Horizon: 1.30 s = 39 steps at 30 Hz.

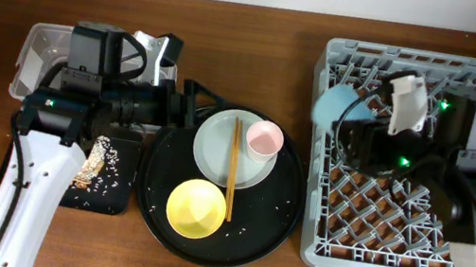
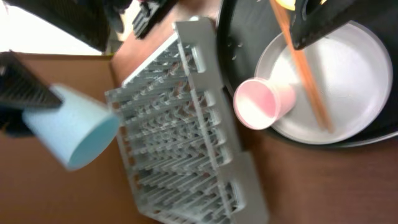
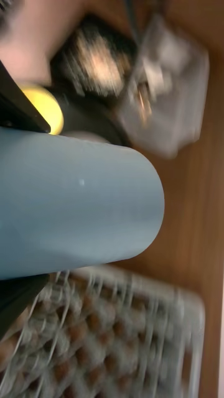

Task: Sort waste into correct bins and load items into the dishwasher rack
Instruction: 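Place the blue cup upside down in the rack with the right gripper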

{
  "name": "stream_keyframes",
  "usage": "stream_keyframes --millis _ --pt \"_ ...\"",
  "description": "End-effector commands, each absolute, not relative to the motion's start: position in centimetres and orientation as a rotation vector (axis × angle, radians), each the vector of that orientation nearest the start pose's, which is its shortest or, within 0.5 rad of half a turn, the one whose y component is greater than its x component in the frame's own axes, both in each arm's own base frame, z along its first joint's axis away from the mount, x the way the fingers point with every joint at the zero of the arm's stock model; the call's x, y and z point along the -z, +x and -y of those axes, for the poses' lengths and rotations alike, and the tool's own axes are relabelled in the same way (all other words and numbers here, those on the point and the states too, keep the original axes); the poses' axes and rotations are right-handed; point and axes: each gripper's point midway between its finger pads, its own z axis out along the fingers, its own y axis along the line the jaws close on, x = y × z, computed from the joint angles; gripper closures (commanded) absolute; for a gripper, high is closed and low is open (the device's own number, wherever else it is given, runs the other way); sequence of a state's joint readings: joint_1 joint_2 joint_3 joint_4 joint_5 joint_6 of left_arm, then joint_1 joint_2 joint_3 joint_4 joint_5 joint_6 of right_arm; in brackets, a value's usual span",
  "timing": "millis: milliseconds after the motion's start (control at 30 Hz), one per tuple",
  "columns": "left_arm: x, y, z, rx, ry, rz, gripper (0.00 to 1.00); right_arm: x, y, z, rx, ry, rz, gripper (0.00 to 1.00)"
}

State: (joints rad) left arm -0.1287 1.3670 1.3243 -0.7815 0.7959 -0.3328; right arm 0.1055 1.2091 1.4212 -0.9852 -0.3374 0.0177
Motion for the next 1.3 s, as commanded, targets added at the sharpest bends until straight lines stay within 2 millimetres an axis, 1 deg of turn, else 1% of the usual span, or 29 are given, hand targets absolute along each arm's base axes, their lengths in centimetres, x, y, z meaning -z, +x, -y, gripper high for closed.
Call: stream_keyframes --millis 0,67,133,167,200,233,267,333,467,567,633,700,800,833,900,967,1000,1067,1267 --pt "-26.8 33.5 15.1 1.020 0.090 -2.408 0.01 -28.4 35.4 -4.7 -0.150 -0.069 -2.367 0.45" --pt "-26.6 33.7 14.9 0.994 0.079 -2.412 0.01 -25.4 38.8 -5.0 -0.144 -0.068 -2.408 0.45" --pt "-26.6 33.7 14.9 0.994 0.079 -2.412 0.01 -22.9 41.6 -5.0 -0.125 -0.067 -2.426 0.45" --pt "-26.6 33.7 14.9 0.994 0.079 -2.412 0.01 -21.9 42.3 -5.1 -0.123 -0.067 -2.439 0.45" --pt "-26.6 33.7 14.9 0.995 0.079 -2.412 0.01 -20.5 42.9 -5.1 -0.115 -0.066 -2.467 0.45" --pt "-26.6 33.7 14.9 0.994 0.079 -2.412 0.01 -18.9 43.3 -4.4 -0.061 -0.048 -2.502 0.45" --pt "-26.6 33.7 14.9 0.994 0.079 -2.412 0.01 -17.8 43.6 -4.3 -0.044 -0.048 -2.527 0.45" --pt "-26.6 33.7 14.9 0.994 0.078 -2.412 0.01 -15.4 43.7 -4.2 -0.034 -0.048 -2.589 0.45" --pt "-26.6 33.7 14.9 0.994 0.079 -2.412 0.01 -14.0 43.1 -4.1 -0.028 -0.050 -2.644 0.45" --pt "-26.6 33.7 14.9 0.994 0.079 -2.412 0.01 -13.8 43.0 -4.1 -0.027 -0.050 -2.653 0.44" --pt "-26.6 33.7 14.9 0.994 0.079 -2.412 0.01 -13.8 43.0 -4.1 -0.028 -0.050 -2.655 0.39" --pt "-26.6 33.7 14.9 0.994 0.079 -2.412 0.01 -13.7 42.8 -4.1 -0.027 -0.050 -2.663 0.25" --pt "-26.6 33.7 14.9 0.994 0.079 -2.412 0.01 -13.8 42.8 -4.1 -0.028 -0.050 -2.661 0.23" --pt "-26.6 33.7 14.9 0.994 0.079 -2.412 0.01 -14.1 43.0 -4.1 -0.029 -0.050 -2.652 0.22" --pt "-26.6 33.7 14.9 0.994 0.079 -2.412 0.01 -18.3 42.5 -5.2 -0.115 -0.060 -2.628 0.21" --pt "-26.6 33.7 14.9 0.994 0.079 -2.412 0.01 -21.6 41.5 -6.4 -0.219 -0.091 -2.618 0.21" --pt "-26.6 33.7 14.9 0.994 0.079 -2.412 0.01 -22.8 40.6 -6.5 -0.232 -0.092 -2.634 0.03" --pt "-26.6 33.7 14.9 0.994 0.079 -2.412 0.01 -22.5 40.2 -6.5 -0.231 -0.091 -2.659 0.02" --pt "-26.6 33.7 14.9 0.994 0.079 -2.412 0.01 -22.4 40.2 -6.5 -0.231 -0.091 -2.660 0.02"
